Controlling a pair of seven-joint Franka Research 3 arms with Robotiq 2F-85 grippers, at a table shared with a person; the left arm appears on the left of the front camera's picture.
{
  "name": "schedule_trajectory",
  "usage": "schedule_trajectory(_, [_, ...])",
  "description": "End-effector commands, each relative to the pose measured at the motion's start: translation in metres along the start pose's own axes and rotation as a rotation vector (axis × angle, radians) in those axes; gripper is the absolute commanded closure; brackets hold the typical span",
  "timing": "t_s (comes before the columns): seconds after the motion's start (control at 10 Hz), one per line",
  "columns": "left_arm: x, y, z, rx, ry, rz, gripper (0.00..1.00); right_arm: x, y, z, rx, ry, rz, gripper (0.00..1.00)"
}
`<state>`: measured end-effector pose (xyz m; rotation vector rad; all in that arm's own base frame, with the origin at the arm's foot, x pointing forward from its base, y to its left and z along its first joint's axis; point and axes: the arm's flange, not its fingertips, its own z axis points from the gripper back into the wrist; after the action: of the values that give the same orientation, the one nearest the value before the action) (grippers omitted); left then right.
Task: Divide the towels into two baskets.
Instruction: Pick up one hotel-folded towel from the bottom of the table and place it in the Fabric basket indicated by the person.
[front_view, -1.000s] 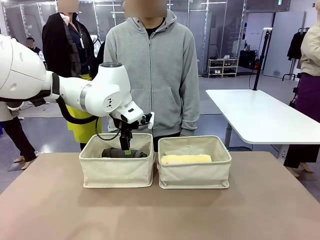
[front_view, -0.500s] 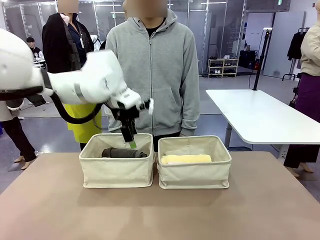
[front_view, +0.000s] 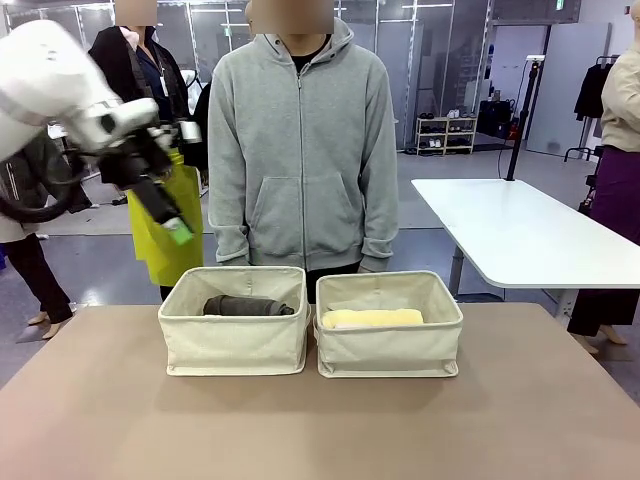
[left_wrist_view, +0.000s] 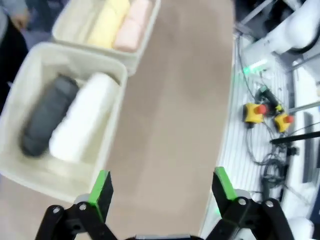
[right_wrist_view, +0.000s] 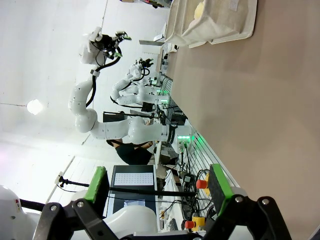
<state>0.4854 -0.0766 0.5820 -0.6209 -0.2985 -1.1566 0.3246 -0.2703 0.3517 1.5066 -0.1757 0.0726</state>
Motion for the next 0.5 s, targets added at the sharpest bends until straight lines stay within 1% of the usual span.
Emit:
schedule_trajectory(0.0, [-0.062,0.002,0.018,-0.078,-0.139,0.185,0.00,-0.001,0.002,-0.001,0.009,0.002,0.019,0.00])
schedule_trajectory(0.1, [-0.106,0.005,0.030,-0.095,-0.189,0.292,0.00,-0.001,0.002,-0.001,0.009,0.002,0.019,0.00])
schedule_trajectory(0.2, [-0.157,0.001,0.040,-0.089,-0.294,0.400,0.00,-0.001,0.002,-0.001,0.009,0.002,0.019,0.00])
schedule_trajectory(0.3, [-0.196,-0.004,0.042,-0.078,-0.392,0.465,0.00,-0.001,0.002,-0.001,0.009,0.002,0.019,0.00])
schedule_trajectory(0.4, [-0.230,-0.011,0.043,-0.066,-0.505,0.487,0.00,-0.001,0.002,-0.001,0.009,0.002,0.019,0.00])
